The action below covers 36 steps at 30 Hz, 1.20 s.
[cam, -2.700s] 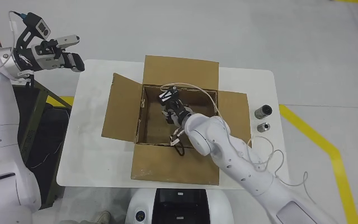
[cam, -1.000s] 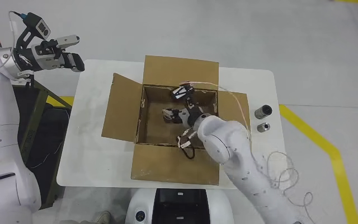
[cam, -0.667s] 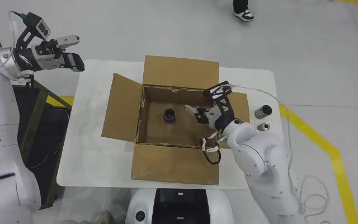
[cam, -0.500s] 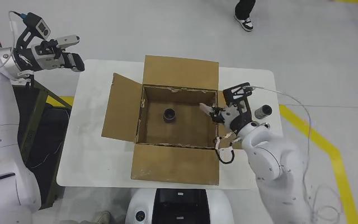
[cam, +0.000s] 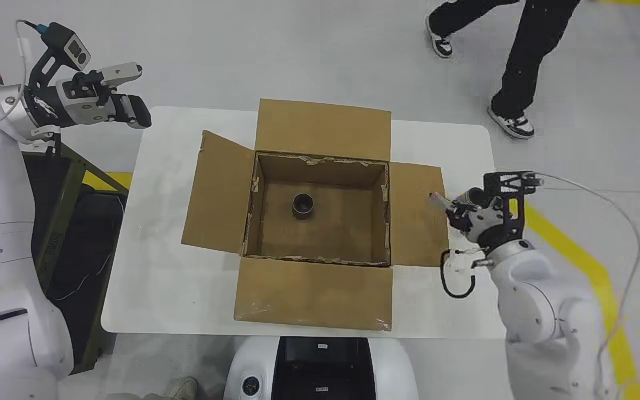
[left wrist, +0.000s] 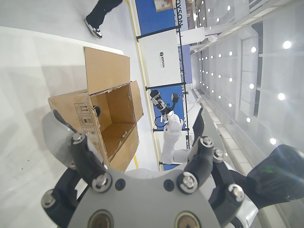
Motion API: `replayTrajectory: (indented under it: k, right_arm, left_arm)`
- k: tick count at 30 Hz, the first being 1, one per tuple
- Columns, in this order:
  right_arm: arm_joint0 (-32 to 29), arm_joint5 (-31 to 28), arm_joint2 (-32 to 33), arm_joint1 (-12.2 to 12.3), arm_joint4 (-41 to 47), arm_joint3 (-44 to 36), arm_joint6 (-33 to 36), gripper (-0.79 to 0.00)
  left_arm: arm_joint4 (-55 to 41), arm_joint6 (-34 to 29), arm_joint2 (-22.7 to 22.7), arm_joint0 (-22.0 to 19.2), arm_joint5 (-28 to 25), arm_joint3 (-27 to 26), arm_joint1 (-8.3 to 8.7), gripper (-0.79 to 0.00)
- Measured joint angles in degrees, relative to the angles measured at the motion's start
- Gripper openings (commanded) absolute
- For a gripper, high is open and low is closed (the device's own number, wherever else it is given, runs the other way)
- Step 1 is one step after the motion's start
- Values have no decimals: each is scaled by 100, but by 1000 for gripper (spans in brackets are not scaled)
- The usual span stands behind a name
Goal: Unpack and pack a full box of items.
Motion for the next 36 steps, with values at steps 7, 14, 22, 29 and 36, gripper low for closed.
replayTrajectory:
  k: [7, 14, 22, 29, 36]
  right_arm:
    - [-308, 100, 493, 39, -10, -45, -99, 0]
    - [-221, 219, 702, 64, 57, 467, -10, 0]
    - [119, 269, 552, 90, -103, 1297, 62, -3]
    - [354, 276, 464, 110, -164, 1859, 101, -15]
    - [612, 298, 279, 120, -186, 2329, 201, -31]
  left_arm:
    - [0, 0, 0, 0, 0, 0, 0, 0]
    - [0, 0, 0, 0, 0, 0, 0, 0]
    - [0, 0, 0, 0, 0, 0, 0, 0]
    - [0, 0, 0, 0, 0, 0, 0, 0]
    - [0, 0, 0, 0, 0, 0, 0, 0]
